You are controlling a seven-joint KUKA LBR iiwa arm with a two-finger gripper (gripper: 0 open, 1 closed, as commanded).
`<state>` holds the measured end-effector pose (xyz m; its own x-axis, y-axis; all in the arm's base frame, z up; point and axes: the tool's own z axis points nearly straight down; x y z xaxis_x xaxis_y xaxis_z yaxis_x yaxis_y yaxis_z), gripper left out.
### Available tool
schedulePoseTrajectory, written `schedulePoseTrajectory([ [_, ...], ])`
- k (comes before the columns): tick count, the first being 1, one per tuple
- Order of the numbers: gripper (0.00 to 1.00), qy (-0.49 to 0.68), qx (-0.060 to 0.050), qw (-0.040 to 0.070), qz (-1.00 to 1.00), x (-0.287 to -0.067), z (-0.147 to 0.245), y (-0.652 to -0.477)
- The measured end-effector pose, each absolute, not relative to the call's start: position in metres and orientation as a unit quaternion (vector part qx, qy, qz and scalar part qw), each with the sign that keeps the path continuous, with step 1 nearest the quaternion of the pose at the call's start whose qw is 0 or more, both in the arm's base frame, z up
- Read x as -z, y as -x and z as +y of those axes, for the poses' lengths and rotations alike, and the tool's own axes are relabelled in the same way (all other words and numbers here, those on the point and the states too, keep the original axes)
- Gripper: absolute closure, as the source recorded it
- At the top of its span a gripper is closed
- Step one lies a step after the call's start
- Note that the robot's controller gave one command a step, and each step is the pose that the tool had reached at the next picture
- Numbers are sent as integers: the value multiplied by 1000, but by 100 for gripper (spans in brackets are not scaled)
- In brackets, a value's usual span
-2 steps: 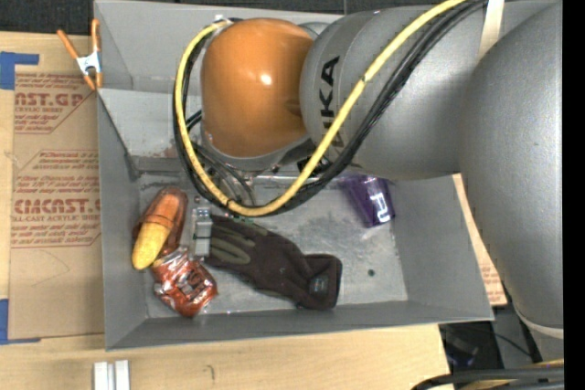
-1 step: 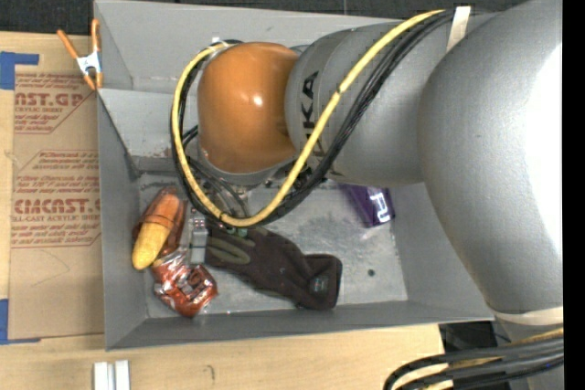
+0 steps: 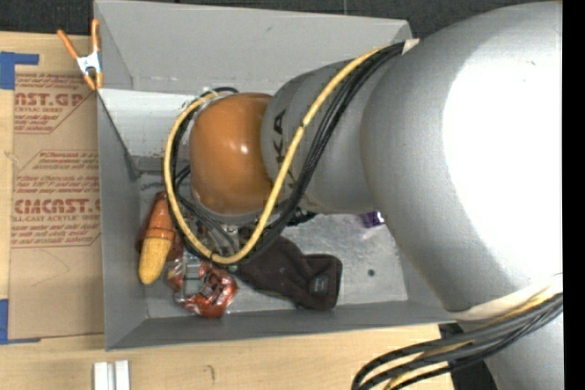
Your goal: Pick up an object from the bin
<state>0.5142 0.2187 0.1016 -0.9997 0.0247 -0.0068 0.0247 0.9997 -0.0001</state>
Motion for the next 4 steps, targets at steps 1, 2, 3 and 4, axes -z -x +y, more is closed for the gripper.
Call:
schedulePoseTrajectory([
  [1, 0, 16, 2, -2, 1000, -70, 214, -514],
  [2, 0, -27, -1, 1, 1000, -70, 213, -498],
  [3, 0, -101, 0, -1, 995, -69, 206, -488],
  [4, 100, -104, -1, 0, 995, -70, 202, -483],
])
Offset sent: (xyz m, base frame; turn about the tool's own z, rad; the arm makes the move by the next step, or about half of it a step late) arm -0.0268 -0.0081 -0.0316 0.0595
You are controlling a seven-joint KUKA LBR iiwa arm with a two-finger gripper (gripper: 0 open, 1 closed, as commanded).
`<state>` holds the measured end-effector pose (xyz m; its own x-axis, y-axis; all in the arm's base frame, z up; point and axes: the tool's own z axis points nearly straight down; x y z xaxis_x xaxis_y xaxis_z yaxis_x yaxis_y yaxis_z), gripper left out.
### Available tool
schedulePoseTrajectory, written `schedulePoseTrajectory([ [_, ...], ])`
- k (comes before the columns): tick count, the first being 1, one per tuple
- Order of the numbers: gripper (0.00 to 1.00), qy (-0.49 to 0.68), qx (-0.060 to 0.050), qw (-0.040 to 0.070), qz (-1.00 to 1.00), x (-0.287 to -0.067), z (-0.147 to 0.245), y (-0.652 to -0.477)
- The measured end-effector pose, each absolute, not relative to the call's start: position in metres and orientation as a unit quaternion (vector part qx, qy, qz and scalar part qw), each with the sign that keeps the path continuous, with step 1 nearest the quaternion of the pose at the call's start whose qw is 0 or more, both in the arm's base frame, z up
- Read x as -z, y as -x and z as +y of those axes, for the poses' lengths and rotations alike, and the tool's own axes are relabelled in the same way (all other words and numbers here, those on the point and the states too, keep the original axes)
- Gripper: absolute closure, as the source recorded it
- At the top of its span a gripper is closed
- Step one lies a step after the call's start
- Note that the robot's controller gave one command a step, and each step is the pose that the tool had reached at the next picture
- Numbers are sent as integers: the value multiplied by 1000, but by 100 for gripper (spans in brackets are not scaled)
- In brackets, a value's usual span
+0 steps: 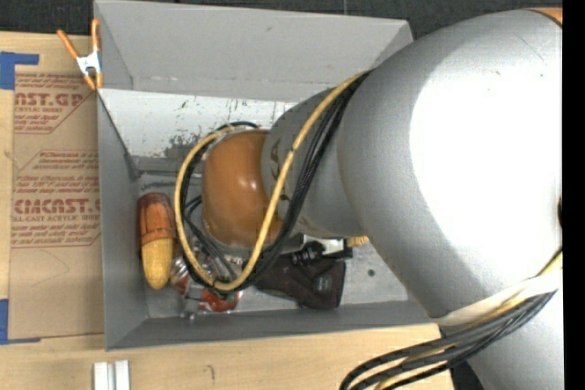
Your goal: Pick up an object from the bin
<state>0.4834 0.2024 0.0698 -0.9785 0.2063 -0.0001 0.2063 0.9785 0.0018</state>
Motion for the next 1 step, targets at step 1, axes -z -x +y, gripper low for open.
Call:
schedulePoseTrajectory([
  [1, 100, -104, -1, 0, 995, -70, 202, -483],
])
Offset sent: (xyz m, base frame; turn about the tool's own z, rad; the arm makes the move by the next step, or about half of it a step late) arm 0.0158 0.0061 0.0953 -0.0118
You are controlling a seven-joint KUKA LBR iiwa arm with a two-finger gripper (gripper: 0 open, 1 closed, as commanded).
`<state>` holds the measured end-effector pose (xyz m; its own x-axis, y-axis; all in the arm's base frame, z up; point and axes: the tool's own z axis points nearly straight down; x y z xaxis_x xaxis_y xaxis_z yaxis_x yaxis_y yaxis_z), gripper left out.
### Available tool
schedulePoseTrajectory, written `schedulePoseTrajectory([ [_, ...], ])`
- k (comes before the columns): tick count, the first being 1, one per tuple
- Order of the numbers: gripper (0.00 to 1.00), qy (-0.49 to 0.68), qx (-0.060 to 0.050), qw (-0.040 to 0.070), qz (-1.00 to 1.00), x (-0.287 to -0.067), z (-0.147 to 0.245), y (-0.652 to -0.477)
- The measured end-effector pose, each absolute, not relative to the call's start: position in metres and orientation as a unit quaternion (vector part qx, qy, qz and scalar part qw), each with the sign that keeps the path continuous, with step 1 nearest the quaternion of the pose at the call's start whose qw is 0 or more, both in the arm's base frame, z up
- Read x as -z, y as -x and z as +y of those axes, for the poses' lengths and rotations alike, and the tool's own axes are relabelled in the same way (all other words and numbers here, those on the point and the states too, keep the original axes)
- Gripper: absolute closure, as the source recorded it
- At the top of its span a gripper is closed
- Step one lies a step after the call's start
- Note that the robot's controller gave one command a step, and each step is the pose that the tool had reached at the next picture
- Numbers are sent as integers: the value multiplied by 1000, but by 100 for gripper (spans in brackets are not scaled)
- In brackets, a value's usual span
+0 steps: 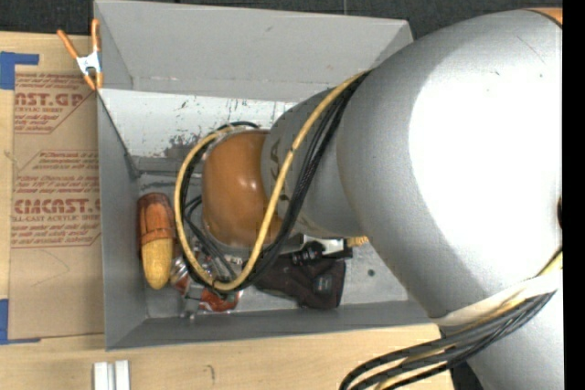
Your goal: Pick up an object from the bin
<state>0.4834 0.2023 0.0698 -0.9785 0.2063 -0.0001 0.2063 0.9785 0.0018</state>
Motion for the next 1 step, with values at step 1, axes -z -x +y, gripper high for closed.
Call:
schedulePoseTrajectory([
  [1, 100, -100, 1, -3, 995, -124, 206, -491],
])
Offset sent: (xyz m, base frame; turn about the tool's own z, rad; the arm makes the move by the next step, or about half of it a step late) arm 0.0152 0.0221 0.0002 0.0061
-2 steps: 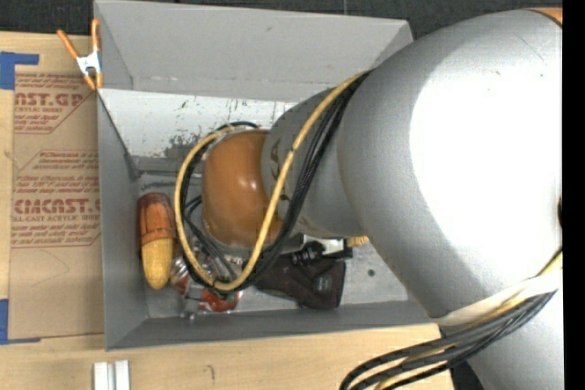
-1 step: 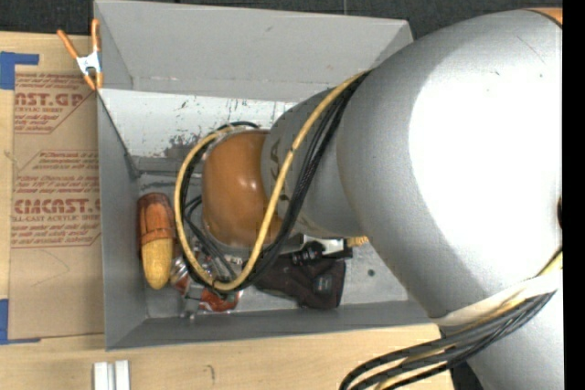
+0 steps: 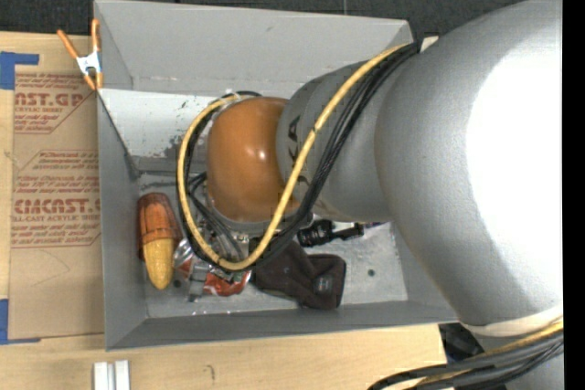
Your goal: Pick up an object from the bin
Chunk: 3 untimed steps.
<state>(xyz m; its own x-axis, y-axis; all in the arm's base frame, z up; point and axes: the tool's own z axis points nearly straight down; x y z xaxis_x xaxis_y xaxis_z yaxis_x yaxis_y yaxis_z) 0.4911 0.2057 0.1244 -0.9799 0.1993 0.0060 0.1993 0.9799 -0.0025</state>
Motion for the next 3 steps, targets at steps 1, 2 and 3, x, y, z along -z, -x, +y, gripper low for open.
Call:
schedulePoseTrajectory([
  [1, 100, 102, 3, -6, -995, -139, 215, -498],
  [2, 100, 101, -2, 5, -995, -160, 217, -487],
  [3, 100, 102, 3, -6, -995, -149, 214, -496],
])
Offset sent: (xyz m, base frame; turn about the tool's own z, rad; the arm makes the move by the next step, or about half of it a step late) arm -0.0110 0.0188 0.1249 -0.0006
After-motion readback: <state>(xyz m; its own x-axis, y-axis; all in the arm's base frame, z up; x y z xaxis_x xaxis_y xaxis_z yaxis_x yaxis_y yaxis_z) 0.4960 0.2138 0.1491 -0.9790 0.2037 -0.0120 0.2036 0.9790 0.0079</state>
